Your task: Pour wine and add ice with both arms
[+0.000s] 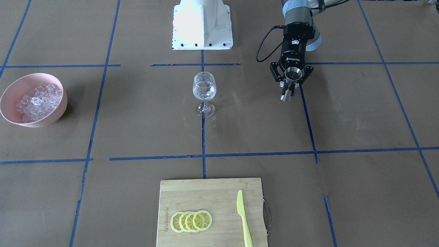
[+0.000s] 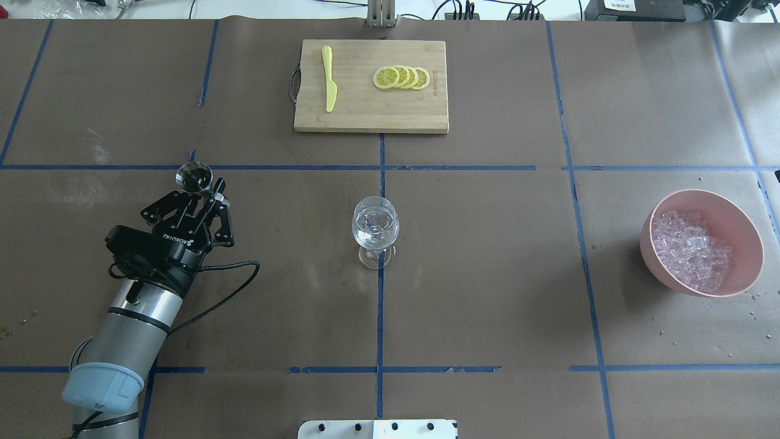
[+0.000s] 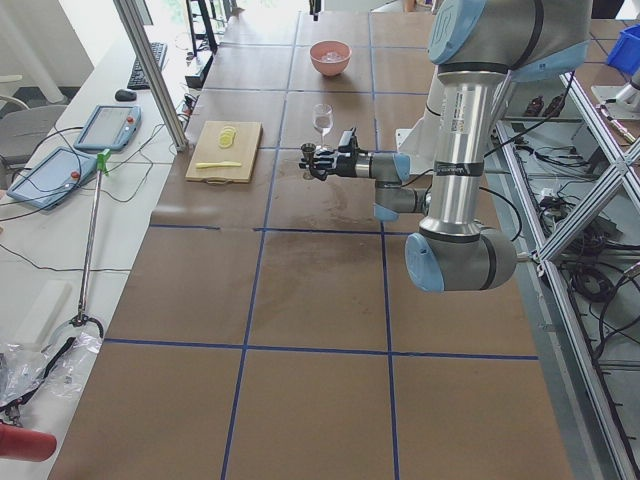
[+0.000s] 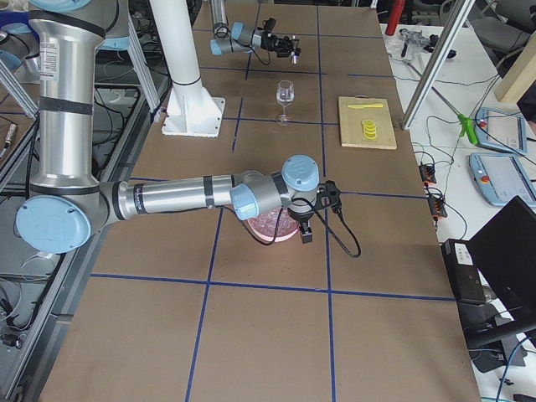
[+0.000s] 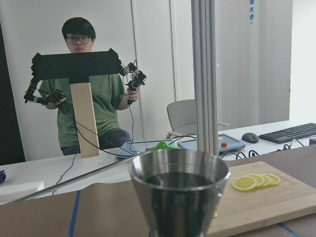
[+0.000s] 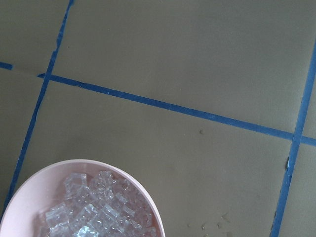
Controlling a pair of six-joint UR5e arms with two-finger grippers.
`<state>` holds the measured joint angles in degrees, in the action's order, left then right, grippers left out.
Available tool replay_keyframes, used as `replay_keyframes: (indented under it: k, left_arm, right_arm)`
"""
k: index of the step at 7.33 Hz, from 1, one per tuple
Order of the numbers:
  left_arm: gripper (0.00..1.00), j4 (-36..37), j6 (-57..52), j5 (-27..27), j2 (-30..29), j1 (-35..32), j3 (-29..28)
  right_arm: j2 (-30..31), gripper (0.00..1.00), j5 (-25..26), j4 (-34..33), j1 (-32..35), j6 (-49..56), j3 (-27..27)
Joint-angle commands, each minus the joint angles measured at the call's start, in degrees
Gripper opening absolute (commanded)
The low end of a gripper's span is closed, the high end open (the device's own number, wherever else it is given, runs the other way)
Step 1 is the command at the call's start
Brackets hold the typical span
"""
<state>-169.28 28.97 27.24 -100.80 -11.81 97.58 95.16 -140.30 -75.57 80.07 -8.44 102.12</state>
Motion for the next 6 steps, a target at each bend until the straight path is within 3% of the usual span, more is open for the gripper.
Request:
replay_keyframes:
  k: [1,4,6]
  left_arm:
    - [0.00,0.2,-2.4,0.0,-4.7,0.6,0.0]
    - [0.00,3.2,-2.5,0.0,-7.5,3.3,-0.7]
    - [0.00,12.9,-12.8,0.3,-11.5,3.7,-0.3]
  right_arm:
    - [0.1,1.00,0.0,0.0,0.0,0.0,-0.2]
    - [0.1,1.00,0.7,0.0,0.0,-0.1,-0.3]
    - [0.1,1.00,0.8,-0.1,0.0,-0.1,-0.4]
